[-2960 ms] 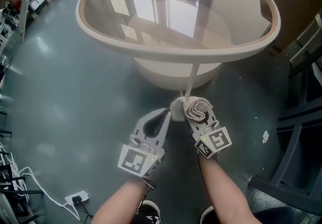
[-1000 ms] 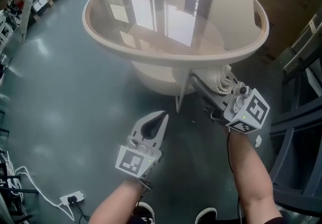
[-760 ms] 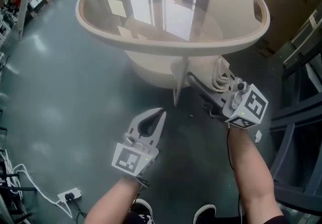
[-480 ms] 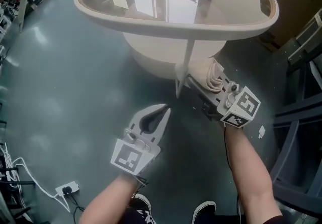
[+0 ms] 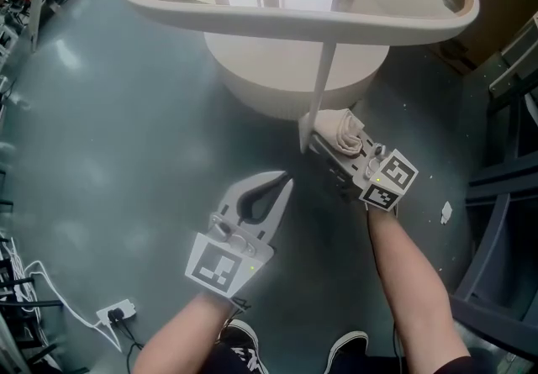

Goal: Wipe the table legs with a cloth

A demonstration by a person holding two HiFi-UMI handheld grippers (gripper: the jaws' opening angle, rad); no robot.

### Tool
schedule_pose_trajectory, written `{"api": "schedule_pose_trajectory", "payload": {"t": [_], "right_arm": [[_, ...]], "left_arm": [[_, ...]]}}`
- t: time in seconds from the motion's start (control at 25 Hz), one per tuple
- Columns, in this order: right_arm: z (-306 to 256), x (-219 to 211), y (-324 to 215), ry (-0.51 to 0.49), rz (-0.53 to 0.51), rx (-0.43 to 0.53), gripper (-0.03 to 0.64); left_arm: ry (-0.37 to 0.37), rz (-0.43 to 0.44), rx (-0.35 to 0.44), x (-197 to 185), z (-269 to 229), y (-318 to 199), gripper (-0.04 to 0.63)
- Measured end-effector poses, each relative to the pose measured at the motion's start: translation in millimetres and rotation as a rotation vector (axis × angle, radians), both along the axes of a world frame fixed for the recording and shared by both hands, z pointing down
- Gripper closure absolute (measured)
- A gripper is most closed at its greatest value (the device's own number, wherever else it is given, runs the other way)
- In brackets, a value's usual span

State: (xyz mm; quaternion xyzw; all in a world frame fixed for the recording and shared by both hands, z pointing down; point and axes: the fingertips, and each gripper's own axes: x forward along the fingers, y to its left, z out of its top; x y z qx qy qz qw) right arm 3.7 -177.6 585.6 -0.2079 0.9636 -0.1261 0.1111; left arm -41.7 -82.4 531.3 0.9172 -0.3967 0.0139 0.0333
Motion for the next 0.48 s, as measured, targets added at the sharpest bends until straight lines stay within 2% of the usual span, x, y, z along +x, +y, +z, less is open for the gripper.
{"api": "schedule_pose_trajectory", "payload": {"t": [0.32,0.4,0.48], "right_arm": [[52,1,-2,0.049,0.019,-0.136,0.537],[63,1,-2,0.166,0.046,-0.181,0.537],[70,6,-2,0.367,0.130,-0.207,0.535]], "left_arm": [[-0.002,0.001,-0.005,-1,3,0,0.588],[0.014,-0.012,-0.018,-1,2,-4,0.588],[0.038,-0.036,-0.035,-2,1,-11,0.588]]}}
